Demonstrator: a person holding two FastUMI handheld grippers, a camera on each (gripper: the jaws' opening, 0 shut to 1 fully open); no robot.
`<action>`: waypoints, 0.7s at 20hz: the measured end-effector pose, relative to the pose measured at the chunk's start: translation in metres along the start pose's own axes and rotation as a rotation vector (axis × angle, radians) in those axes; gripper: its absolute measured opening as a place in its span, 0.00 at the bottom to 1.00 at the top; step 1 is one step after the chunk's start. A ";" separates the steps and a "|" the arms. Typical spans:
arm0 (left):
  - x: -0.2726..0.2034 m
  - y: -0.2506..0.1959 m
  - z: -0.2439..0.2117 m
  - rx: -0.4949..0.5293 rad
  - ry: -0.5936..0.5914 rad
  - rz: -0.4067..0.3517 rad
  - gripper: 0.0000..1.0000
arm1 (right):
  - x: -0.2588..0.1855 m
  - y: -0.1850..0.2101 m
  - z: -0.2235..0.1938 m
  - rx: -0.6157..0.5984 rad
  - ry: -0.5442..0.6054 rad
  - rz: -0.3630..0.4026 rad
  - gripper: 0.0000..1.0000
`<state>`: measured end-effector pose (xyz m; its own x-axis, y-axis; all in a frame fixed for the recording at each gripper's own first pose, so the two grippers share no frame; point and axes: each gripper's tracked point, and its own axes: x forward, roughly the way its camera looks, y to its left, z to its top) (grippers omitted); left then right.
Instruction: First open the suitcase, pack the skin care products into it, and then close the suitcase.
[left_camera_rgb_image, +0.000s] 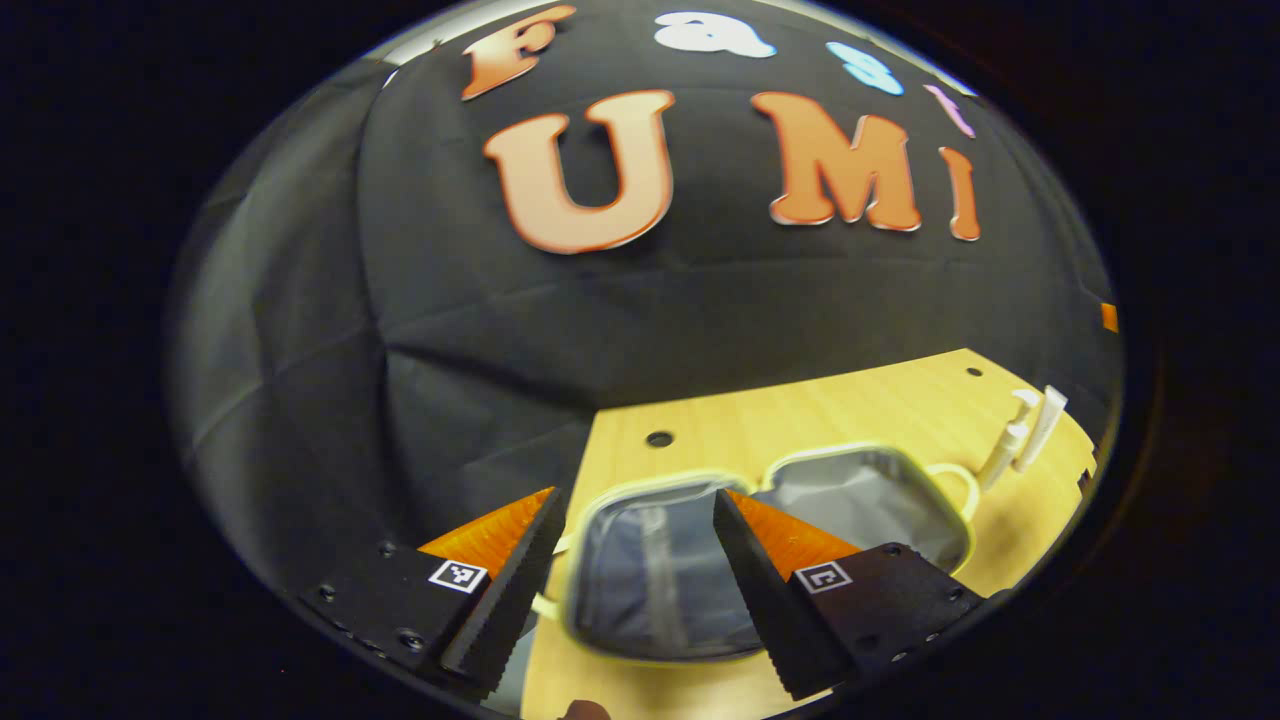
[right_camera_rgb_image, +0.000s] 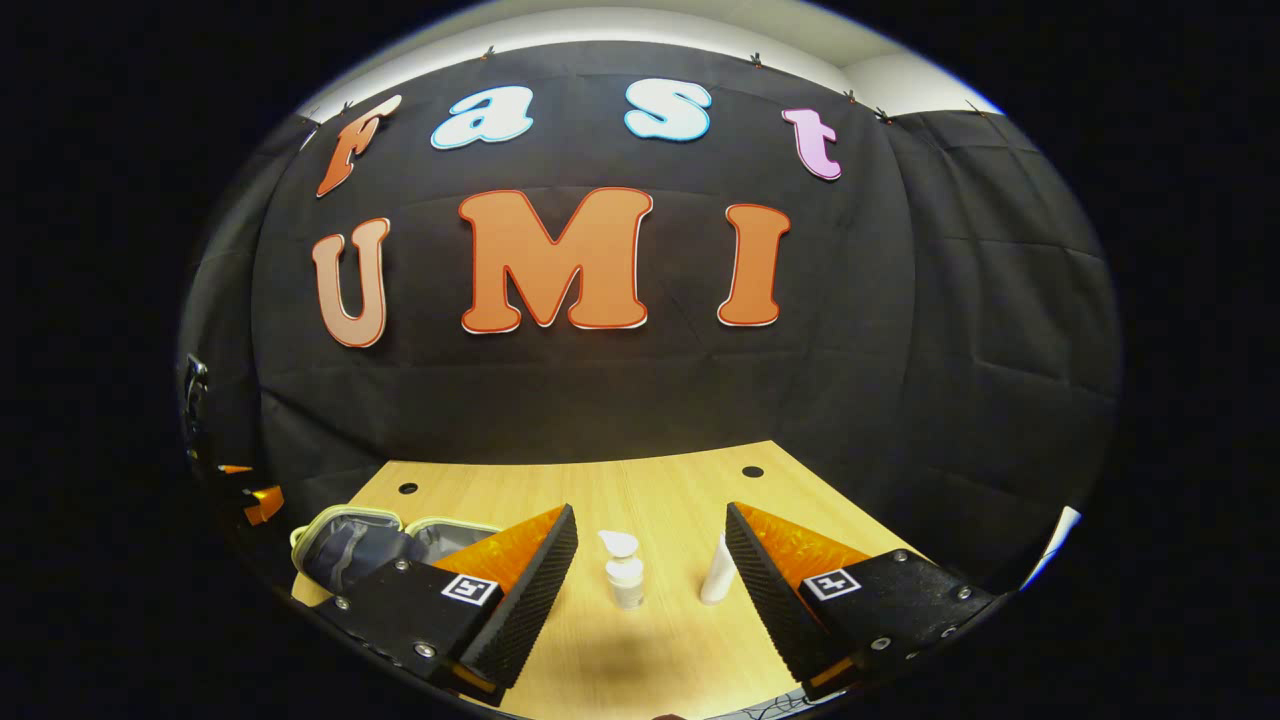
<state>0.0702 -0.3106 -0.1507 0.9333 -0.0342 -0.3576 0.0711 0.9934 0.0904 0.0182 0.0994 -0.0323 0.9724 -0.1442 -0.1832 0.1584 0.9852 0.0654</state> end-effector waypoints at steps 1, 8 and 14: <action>-0.005 -0.033 0.018 0.009 -0.030 -0.023 0.96 | 0.005 -0.010 -0.002 0.000 0.000 0.008 0.95; -0.016 -0.259 0.062 -0.004 -0.119 -0.168 0.99 | 0.048 -0.099 -0.026 -0.020 0.050 0.078 0.95; -0.009 -0.397 0.026 0.021 -0.052 -0.280 0.99 | 0.077 -0.174 -0.057 -0.028 0.123 0.079 0.95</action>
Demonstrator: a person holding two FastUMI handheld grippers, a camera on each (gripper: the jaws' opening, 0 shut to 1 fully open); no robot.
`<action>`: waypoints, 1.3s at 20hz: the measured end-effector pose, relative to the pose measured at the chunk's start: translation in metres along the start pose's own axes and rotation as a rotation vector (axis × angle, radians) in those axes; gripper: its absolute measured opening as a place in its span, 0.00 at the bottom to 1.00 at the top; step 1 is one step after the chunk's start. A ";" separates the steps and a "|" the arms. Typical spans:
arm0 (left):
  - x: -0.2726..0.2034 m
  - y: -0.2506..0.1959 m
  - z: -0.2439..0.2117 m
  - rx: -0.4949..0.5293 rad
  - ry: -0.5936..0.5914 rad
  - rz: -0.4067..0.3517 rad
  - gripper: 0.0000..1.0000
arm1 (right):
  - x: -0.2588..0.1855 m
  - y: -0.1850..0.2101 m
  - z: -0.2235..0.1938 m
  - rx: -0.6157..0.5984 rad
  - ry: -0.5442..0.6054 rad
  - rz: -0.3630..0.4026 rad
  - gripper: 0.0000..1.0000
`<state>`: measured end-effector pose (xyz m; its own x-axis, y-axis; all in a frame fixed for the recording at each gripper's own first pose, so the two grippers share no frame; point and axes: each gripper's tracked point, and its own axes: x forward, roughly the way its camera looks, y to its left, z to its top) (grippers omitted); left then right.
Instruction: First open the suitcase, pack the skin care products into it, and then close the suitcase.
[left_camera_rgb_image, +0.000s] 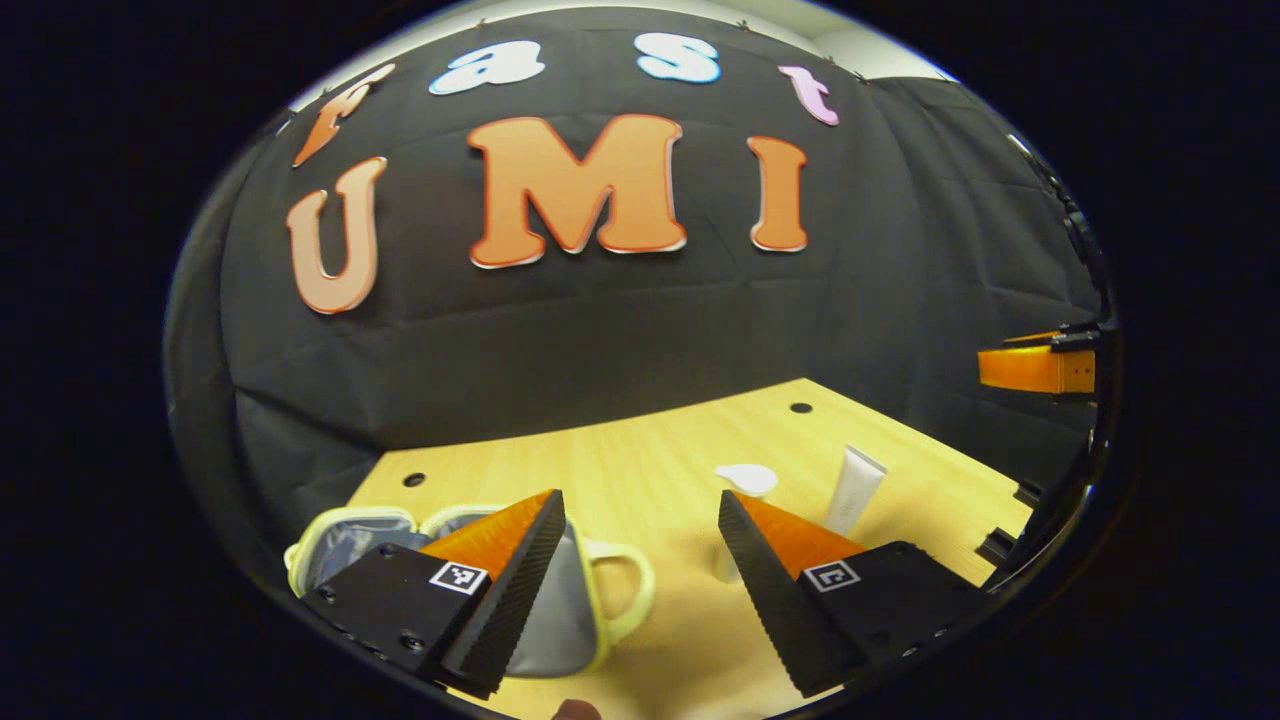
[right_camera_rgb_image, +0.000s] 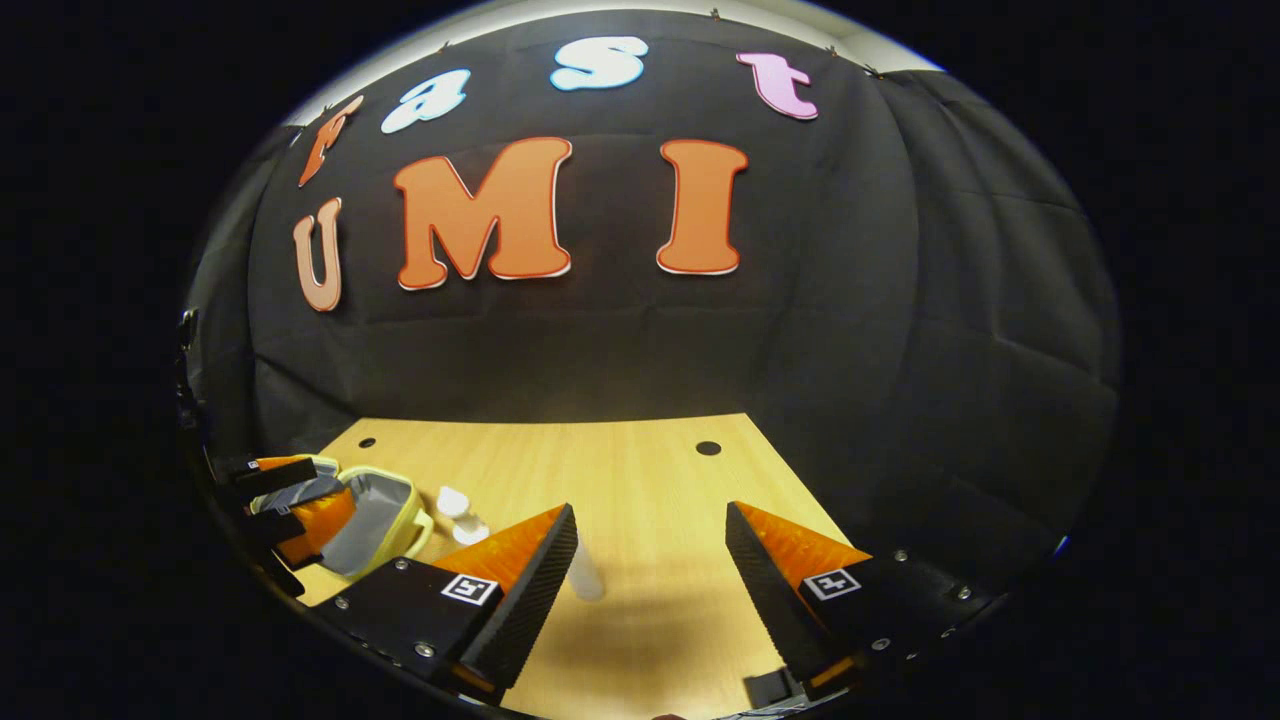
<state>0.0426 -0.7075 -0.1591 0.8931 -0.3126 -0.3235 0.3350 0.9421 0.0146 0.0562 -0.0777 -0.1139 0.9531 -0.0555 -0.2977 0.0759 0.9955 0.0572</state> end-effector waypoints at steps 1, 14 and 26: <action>0.010 -0.016 -0.010 0.014 0.014 -0.012 0.99 | 0.001 -0.008 -0.003 0.002 0.005 -0.003 0.95; 0.120 -0.087 -0.120 0.048 0.174 0.010 0.99 | 0.009 -0.075 -0.058 0.004 0.124 -0.098 0.95; 0.160 -0.090 -0.121 -0.010 0.142 0.048 0.89 | 0.055 0.015 -0.125 -0.072 0.230 0.102 0.96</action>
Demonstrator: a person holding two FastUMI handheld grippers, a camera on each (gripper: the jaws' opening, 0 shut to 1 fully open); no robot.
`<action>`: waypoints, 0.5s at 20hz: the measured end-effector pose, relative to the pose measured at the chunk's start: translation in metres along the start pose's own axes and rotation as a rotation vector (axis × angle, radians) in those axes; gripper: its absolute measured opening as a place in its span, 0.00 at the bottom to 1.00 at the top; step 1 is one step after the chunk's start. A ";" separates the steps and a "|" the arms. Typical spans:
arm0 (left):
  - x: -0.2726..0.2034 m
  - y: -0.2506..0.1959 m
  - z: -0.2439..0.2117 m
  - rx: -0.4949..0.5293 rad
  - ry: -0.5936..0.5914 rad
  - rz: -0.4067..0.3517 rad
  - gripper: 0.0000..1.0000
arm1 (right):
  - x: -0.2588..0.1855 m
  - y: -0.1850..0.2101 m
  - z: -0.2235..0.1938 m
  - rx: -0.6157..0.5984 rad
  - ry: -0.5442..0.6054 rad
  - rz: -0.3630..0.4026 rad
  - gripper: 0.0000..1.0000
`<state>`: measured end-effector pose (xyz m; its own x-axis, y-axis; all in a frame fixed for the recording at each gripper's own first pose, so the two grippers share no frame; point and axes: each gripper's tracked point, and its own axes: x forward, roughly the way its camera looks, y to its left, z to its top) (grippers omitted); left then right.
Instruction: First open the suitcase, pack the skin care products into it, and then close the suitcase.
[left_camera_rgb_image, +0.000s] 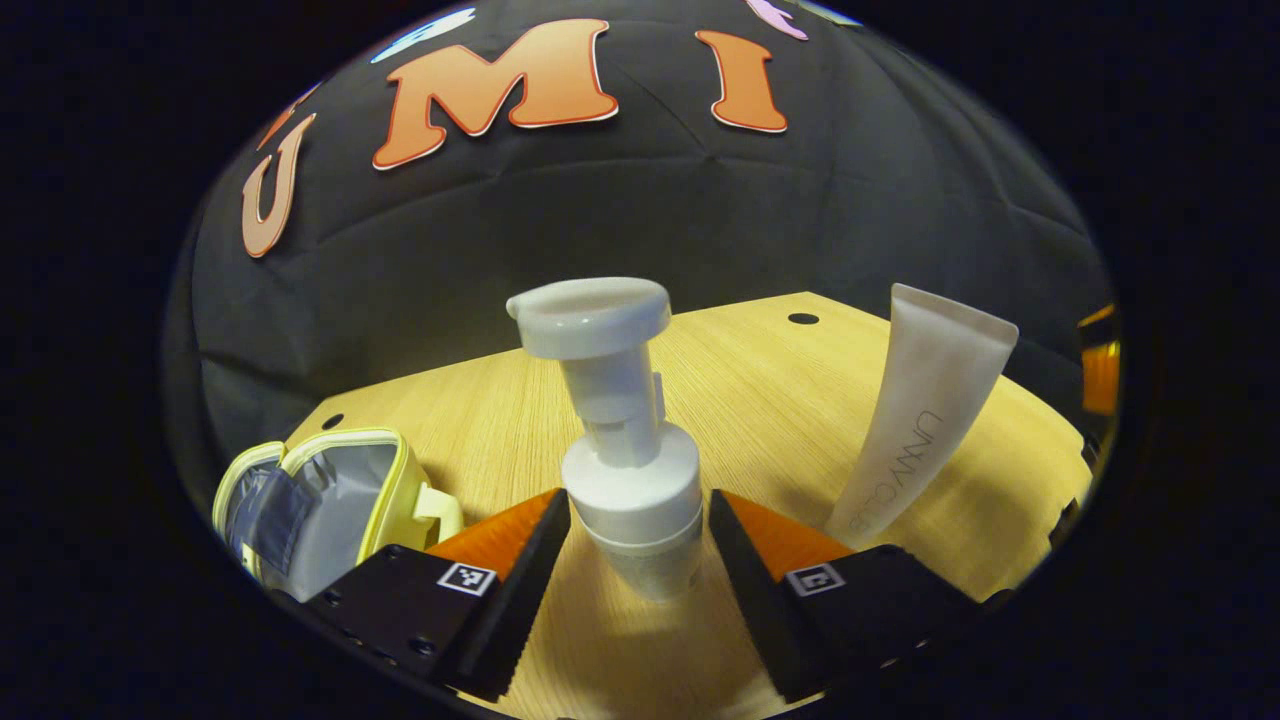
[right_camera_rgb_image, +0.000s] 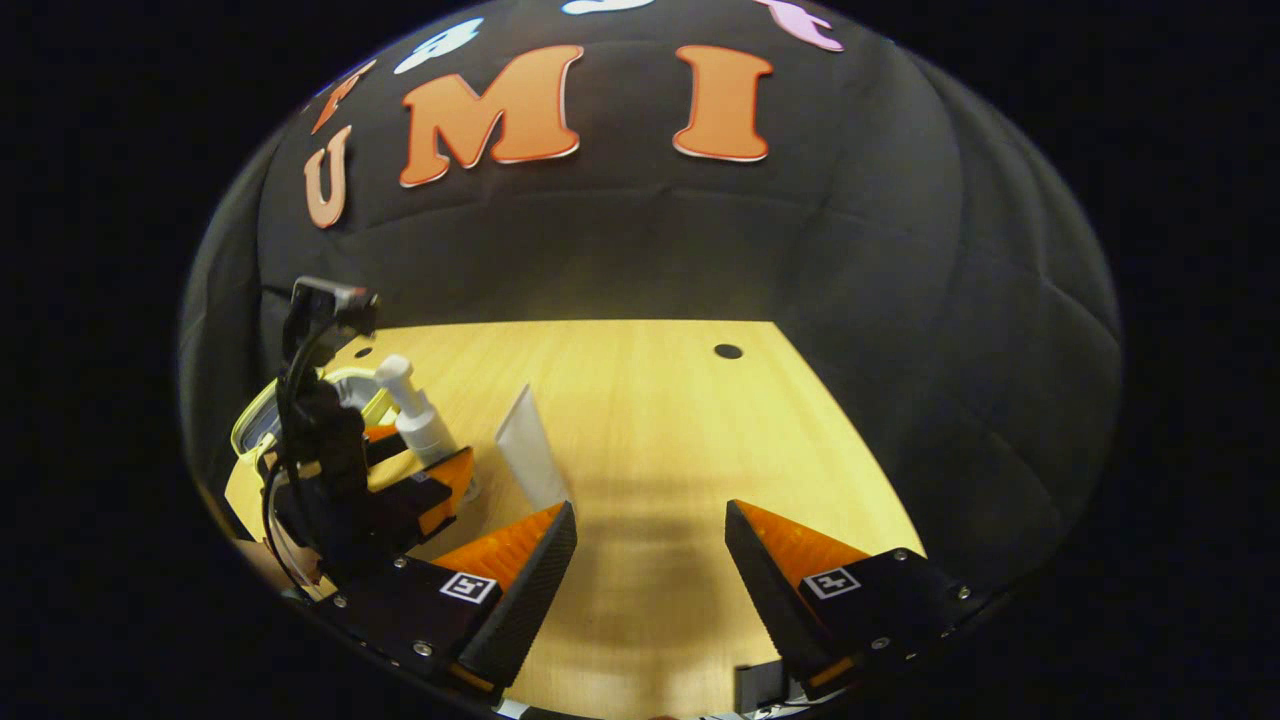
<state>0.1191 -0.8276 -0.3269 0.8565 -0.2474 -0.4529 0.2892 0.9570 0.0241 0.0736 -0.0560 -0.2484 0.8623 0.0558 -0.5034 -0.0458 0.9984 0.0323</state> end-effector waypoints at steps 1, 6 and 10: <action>0.001 -0.004 -0.001 -0.022 0.003 -0.011 0.82 | 0.005 0.007 -0.006 -0.007 0.016 0.012 0.96; 0.000 -0.001 0.000 -0.087 0.003 -0.004 0.61 | 0.031 0.040 -0.018 -0.001 0.045 0.066 0.96; -0.009 0.009 -0.001 -0.154 0.031 -0.009 0.61 | 0.057 0.057 -0.018 -0.008 0.046 0.081 0.96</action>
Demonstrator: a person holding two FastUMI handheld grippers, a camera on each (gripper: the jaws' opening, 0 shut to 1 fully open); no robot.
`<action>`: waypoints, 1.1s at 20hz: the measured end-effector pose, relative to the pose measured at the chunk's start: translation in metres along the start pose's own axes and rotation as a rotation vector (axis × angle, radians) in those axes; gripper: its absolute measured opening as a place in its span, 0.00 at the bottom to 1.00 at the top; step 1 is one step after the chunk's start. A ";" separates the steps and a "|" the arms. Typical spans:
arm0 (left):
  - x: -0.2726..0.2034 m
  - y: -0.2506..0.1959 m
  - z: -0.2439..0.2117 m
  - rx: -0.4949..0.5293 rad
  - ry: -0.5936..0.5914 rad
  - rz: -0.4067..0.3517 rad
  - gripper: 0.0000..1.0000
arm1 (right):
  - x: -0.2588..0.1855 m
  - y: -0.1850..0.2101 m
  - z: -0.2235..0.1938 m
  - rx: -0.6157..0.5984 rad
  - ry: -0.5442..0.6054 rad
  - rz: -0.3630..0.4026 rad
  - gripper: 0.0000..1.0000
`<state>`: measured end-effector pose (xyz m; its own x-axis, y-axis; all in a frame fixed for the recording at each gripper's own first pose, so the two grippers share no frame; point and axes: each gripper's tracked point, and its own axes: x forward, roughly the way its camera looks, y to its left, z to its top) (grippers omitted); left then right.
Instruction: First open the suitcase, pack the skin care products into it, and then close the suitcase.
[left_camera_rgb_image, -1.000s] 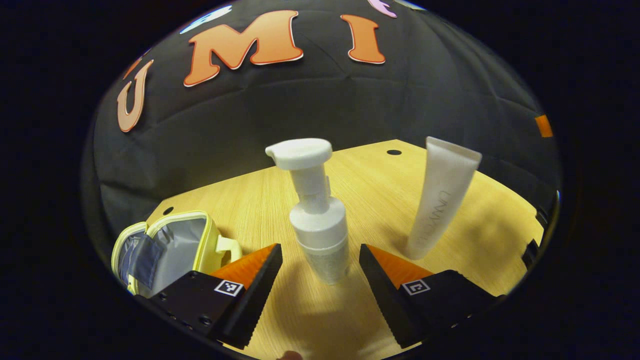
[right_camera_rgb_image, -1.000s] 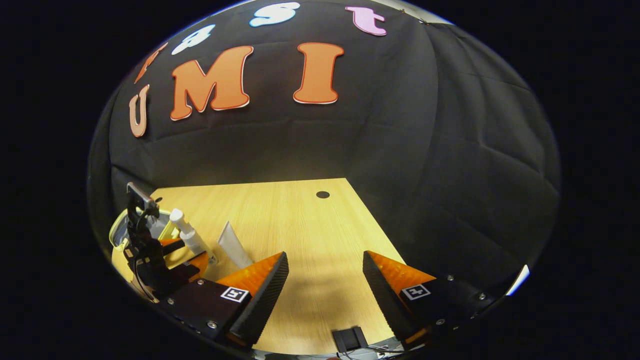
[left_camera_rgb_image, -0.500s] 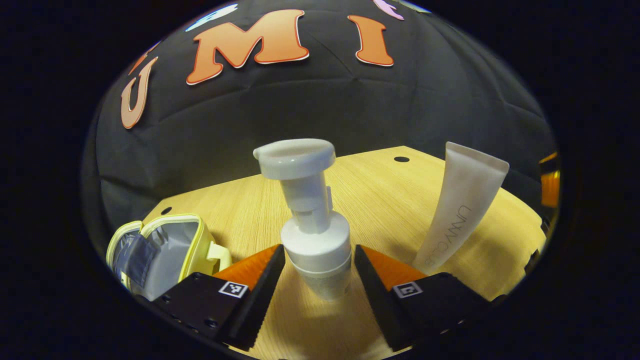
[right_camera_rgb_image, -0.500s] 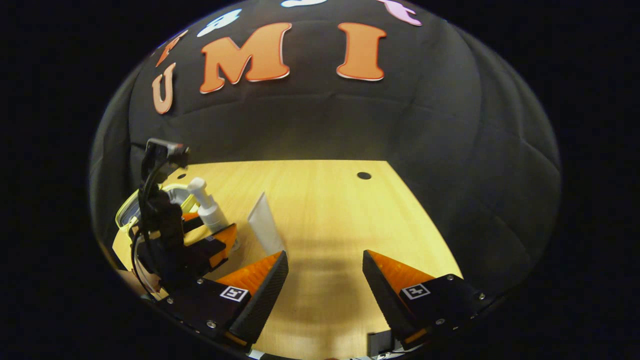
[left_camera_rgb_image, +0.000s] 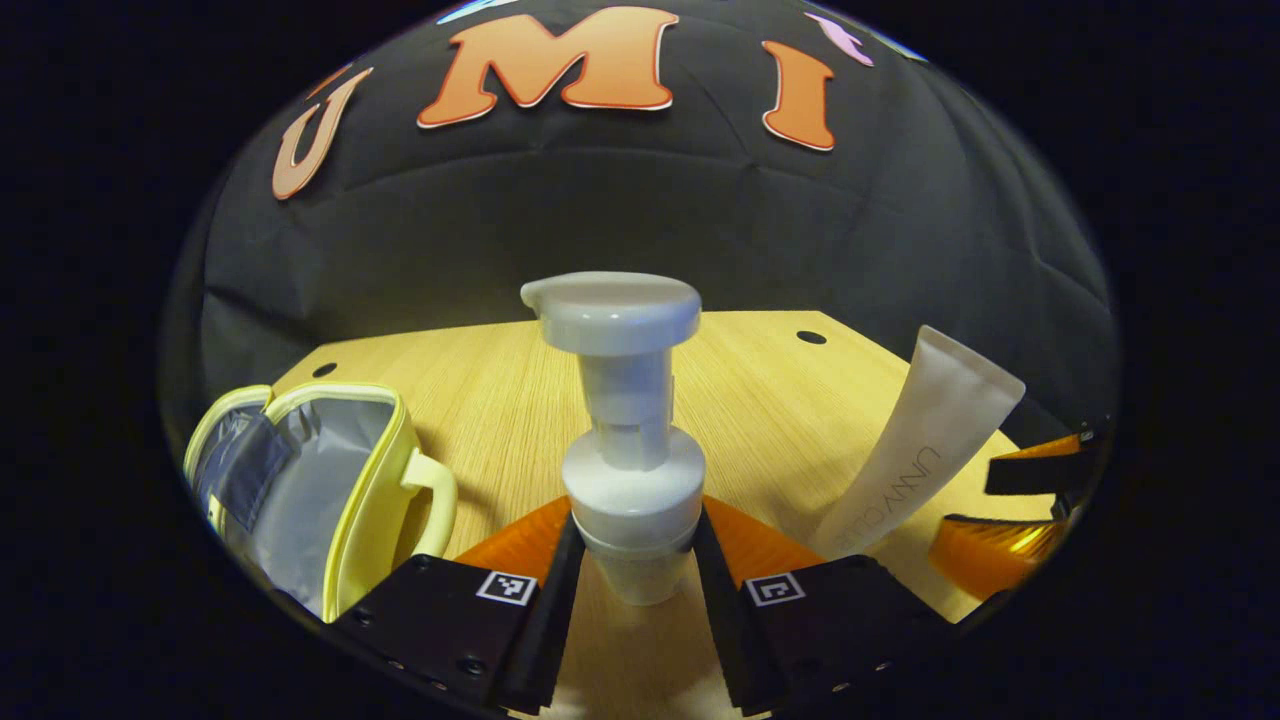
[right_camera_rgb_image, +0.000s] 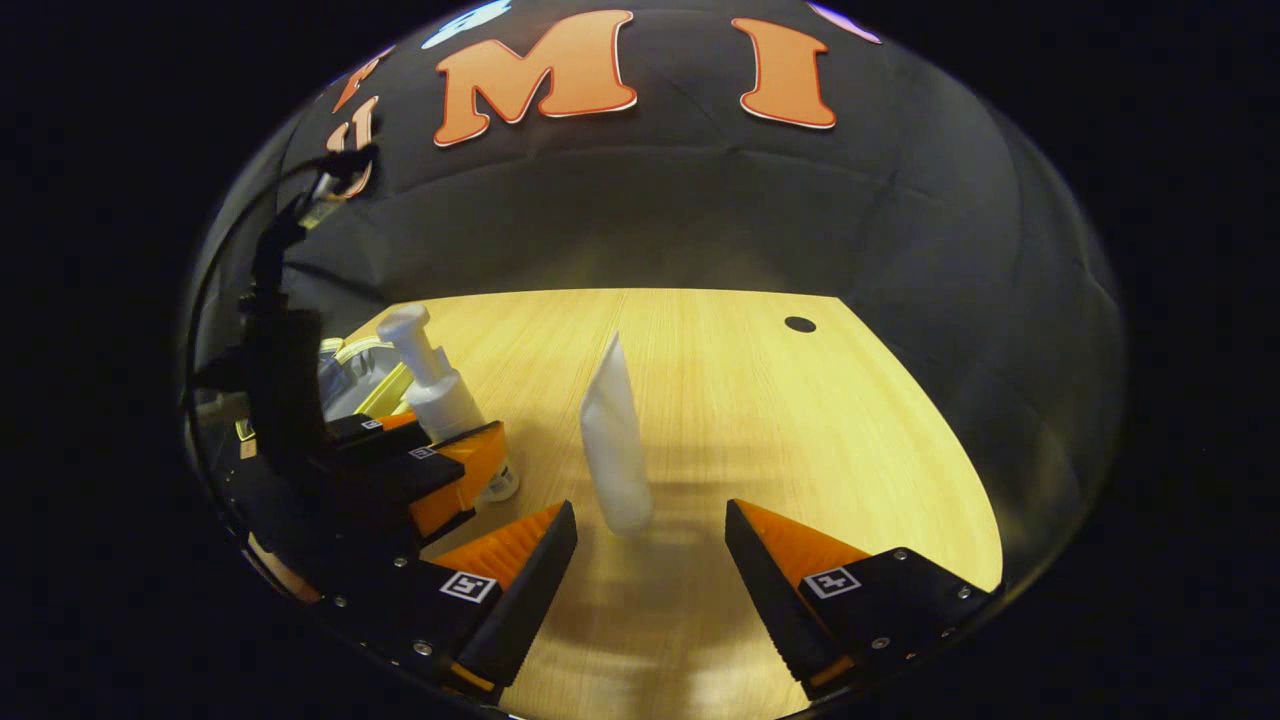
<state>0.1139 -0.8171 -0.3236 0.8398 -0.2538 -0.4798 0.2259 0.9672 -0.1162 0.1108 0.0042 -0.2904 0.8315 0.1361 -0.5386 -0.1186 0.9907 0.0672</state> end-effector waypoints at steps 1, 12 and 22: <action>-0.004 0.005 0.003 -0.001 -0.002 0.005 0.61 | 0.004 0.003 -0.001 0.003 0.001 0.003 0.96; -0.048 0.038 0.046 -0.012 -0.051 0.011 0.61 | 0.051 0.018 -0.009 0.016 0.032 -0.014 0.57; -0.096 0.091 0.067 -0.084 -0.007 0.013 0.61 | 0.027 0.032 0.014 0.061 0.028 0.009 0.38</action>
<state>0.0870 -0.7050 -0.2295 0.8459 -0.2406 -0.4760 0.1724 0.9679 -0.1829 0.1367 0.0392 -0.2912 0.8149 0.1455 -0.5610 -0.0919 0.9882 0.1228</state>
